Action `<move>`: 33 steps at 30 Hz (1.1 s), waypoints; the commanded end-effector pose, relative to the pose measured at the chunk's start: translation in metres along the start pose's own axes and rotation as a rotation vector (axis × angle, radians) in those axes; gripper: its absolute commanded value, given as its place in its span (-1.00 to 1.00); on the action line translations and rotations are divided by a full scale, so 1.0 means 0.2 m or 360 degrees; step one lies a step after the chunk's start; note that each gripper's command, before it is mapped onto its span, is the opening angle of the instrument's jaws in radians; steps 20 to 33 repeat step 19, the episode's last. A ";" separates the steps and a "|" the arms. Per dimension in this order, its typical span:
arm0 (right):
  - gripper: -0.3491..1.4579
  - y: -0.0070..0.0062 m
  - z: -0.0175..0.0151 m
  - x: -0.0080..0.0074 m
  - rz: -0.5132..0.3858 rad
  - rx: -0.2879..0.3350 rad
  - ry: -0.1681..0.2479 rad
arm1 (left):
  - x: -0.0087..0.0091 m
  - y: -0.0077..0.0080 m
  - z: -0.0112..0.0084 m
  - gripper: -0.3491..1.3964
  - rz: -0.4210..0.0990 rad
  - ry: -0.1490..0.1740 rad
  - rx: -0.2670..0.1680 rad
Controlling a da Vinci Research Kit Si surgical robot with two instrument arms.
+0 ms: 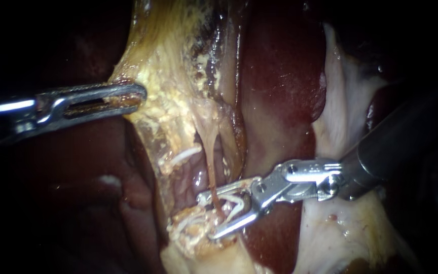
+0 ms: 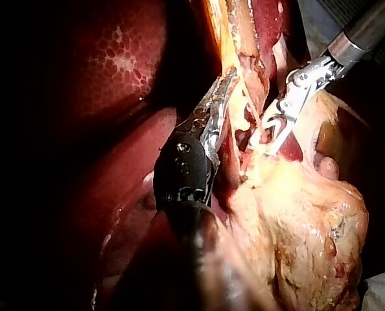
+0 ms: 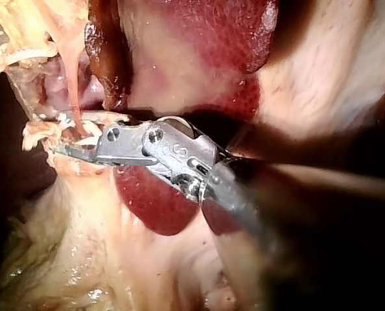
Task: Clipping first clip right tube
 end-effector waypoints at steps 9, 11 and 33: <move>-1.00 0.001 -0.005 0.000 0.0062 -0.0012 0.0002 | 0.000 0.000 0.000 -1.00 0.0000 0.0000 0.0002; -1.00 0.000 -0.005 0.000 0.0071 -0.0011 0.0002 | 0.000 0.000 0.000 -1.00 0.0000 0.0000 0.0002; -1.00 0.000 -0.005 -0.001 0.0079 -0.0006 0.0001 | 0.000 0.000 0.000 -1.00 0.0000 0.0000 0.0002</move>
